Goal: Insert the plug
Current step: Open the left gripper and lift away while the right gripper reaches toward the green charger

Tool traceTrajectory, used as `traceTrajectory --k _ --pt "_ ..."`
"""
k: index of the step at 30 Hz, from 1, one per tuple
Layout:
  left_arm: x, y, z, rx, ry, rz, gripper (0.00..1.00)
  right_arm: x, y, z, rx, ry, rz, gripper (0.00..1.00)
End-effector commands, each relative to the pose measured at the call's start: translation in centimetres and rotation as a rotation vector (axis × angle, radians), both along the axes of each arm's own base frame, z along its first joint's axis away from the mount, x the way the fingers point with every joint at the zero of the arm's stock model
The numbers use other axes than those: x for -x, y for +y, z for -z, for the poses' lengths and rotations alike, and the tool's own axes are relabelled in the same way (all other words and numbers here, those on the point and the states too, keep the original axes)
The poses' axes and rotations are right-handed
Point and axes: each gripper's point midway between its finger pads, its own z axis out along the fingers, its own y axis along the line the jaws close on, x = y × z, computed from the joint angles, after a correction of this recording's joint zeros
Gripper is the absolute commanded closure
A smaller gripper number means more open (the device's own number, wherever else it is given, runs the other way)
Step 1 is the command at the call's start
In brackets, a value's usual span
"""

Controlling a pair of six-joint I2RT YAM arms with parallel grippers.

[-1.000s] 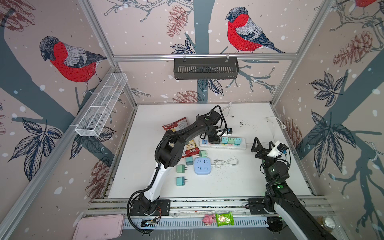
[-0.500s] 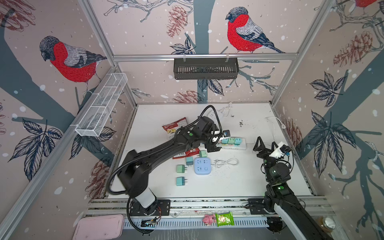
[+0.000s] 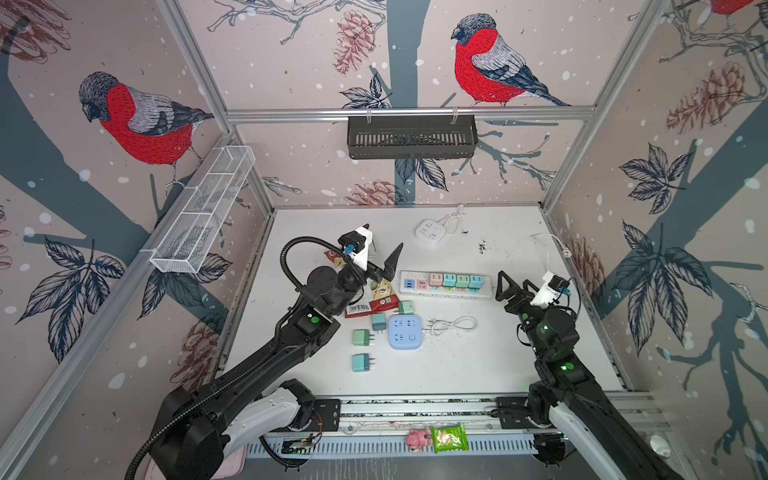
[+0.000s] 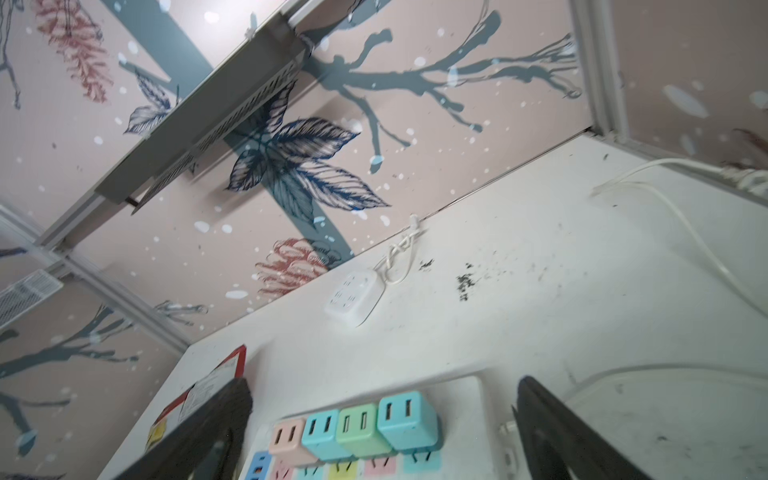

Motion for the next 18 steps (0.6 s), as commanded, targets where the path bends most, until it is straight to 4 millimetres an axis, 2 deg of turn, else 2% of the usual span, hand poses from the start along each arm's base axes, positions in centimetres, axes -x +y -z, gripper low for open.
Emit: traceTrajectory --k 1,4,9,14,18 --pt "-2.4 0.5 -0.4 0.118 0.126 -0.073 0.01 -0.2 3.3 -0.3 0.006 0.063 -0.087 0.07" --pt "-3.8 1.1 0.0 0.149 0.187 -0.138 0.01 -0.4 6.5 -0.6 0.064 0.109 -0.109 0.07" --pt "-4.0 2.7 -0.9 0.211 0.181 -0.212 0.01 -1.3 12.1 -1.0 0.128 0.147 -0.227 0.14" --pt "-3.9 3.0 -1.3 0.231 0.183 -0.219 0.01 -2.4 15.5 1.6 0.204 0.278 -0.251 0.22" --pt "-3.6 0.6 -1.0 0.187 0.191 -0.097 0.01 -1.9 18.3 3.7 0.243 0.343 -0.259 0.23"
